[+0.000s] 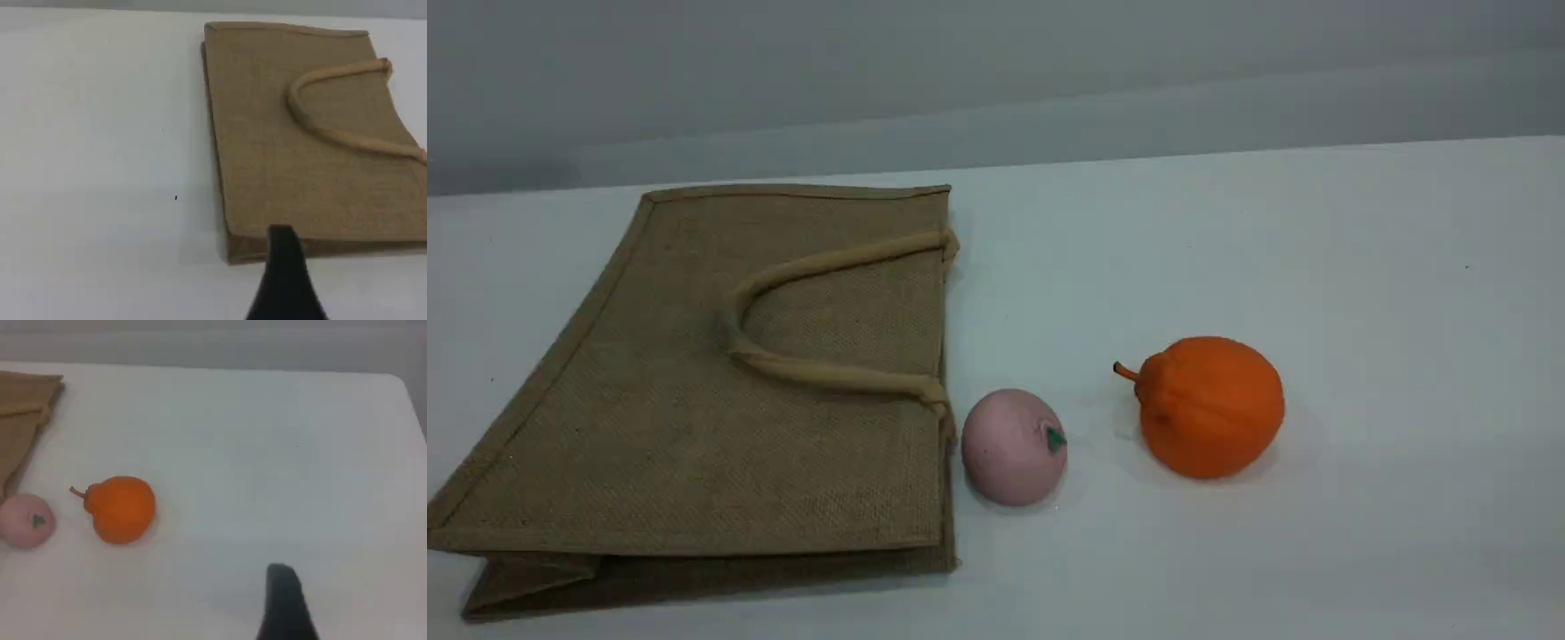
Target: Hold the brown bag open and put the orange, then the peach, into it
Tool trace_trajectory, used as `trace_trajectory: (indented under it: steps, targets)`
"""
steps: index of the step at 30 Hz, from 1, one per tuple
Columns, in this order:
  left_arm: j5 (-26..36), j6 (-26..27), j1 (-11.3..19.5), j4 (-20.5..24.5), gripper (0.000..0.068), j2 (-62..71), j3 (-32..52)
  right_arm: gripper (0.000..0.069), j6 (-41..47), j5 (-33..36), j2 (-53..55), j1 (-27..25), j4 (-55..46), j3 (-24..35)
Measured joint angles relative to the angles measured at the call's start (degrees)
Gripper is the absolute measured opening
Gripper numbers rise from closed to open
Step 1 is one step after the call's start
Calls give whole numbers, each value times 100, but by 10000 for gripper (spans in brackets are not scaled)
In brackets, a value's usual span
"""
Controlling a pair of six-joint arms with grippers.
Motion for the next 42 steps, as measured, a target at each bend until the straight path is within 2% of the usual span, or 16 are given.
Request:
trace_trajectory:
  steps: [20, 23, 29, 35, 42]
  targets:
    - [-5, -6, 0, 0, 447, 0, -20, 379, -6, 0, 0, 0, 132, 0]
    - [-227, 6, 0, 0, 447, 76, -160, 379, 0, -82, 0, 0, 137, -69]
    - [-426, -13, 0, -49, 447, 1050, -690, 378, -293, -794, 693, 0, 534, -399]
    - [-1299, -13, 0, -50, 447, 2654, -1214, 377, -883, -1823, 2264, 0, 931, -526]
    - [-2612, -54, 0, -60, 447, 4791, -1242, 375, -2086, -3365, 4260, 0, 2449, -526]
